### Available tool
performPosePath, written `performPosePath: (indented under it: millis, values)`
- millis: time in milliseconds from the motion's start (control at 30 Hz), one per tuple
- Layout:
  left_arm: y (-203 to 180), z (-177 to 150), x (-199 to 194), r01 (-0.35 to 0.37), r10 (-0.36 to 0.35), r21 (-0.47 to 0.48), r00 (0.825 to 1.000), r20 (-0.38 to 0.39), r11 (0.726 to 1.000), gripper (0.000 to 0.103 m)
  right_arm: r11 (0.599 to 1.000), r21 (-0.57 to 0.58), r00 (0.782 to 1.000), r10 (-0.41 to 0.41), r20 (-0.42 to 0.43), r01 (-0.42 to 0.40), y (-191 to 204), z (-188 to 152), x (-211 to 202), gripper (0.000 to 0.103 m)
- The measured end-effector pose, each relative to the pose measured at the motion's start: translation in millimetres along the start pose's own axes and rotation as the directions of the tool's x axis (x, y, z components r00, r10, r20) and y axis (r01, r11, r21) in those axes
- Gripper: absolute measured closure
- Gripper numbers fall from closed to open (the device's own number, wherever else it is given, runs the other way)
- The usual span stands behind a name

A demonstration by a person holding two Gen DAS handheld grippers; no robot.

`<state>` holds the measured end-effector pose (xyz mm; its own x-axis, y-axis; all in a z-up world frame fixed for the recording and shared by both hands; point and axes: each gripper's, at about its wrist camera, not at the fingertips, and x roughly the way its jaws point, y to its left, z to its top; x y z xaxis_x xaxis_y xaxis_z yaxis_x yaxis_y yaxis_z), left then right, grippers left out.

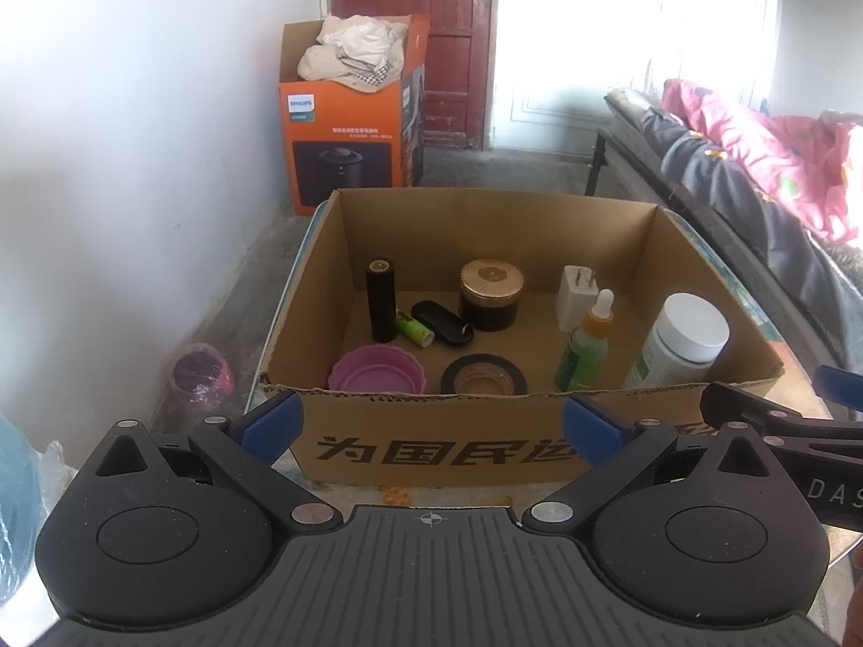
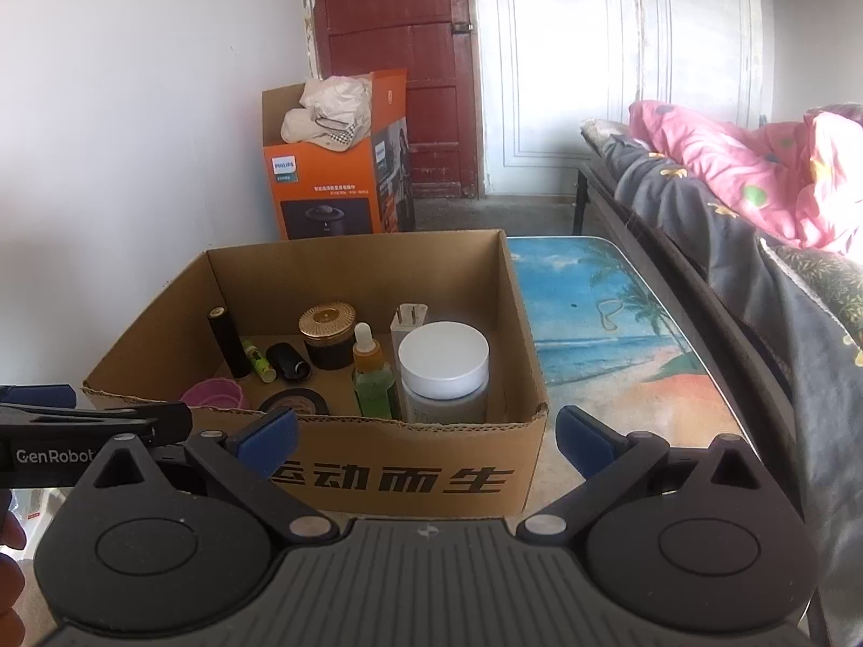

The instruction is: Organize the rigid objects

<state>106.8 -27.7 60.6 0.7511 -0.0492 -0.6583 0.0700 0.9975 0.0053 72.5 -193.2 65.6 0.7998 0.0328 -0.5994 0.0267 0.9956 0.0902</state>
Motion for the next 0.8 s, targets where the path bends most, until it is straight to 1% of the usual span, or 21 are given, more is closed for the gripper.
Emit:
performPosePath:
  millis: [333, 800]
  values:
    - [-0.1, 0.7, 8.2, -0.009, 0.009, 0.018, 1.0, -0.013, 1.0, 0.0, 1.0, 0.024, 1.0, -0.002, -0.028, 0.003, -4.3, -0.4, 11.5, 0.0]
    - [1.4, 1.7, 9.9, -0.019, 0.02, 0.029, 1.0, -0.016, 0.999, 0.0, 1.0, 0.027, 1.0, 0.001, -0.031, 0.0, -5.3, 0.4, 13.1, 0.0]
